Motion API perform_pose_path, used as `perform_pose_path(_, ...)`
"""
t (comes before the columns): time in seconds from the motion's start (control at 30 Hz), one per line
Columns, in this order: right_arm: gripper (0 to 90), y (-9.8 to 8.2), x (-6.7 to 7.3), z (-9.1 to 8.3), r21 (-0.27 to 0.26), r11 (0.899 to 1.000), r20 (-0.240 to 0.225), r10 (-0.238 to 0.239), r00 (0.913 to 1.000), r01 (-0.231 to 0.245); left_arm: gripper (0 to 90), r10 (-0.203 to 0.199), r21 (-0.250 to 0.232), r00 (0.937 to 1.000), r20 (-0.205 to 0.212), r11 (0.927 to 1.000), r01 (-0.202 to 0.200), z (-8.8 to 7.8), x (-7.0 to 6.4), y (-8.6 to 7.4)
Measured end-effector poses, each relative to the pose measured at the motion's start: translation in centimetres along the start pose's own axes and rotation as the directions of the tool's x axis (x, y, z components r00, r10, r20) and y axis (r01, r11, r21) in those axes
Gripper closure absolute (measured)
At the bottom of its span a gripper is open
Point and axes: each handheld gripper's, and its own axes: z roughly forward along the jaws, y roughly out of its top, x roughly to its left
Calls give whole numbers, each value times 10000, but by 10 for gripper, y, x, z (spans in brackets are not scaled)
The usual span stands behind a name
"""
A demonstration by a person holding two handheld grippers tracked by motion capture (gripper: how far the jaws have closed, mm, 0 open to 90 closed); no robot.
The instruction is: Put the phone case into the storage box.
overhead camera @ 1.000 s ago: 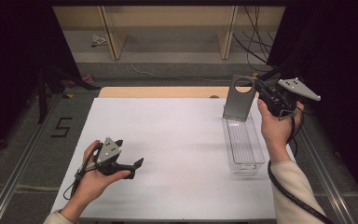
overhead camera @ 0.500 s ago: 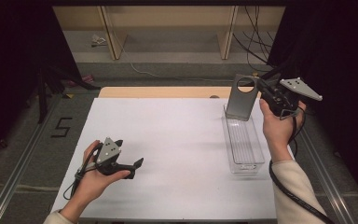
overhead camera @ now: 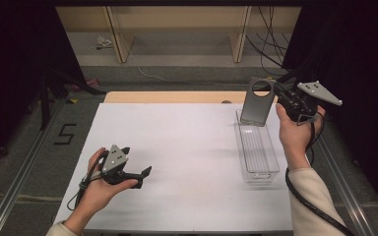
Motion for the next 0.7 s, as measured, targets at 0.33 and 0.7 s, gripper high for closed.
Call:
perform_pose_path(0.33,848,0,-4,1,3,10000,98,7,10000,-7,35,1,-9,10000,-2,10000,-1,0,0,0)
perform_pose_path(0.7,847,-1,-5,4,-18,10000,144,-20,9999,21,35,-8,-12,10000,-28,10000,8,0,0,0)
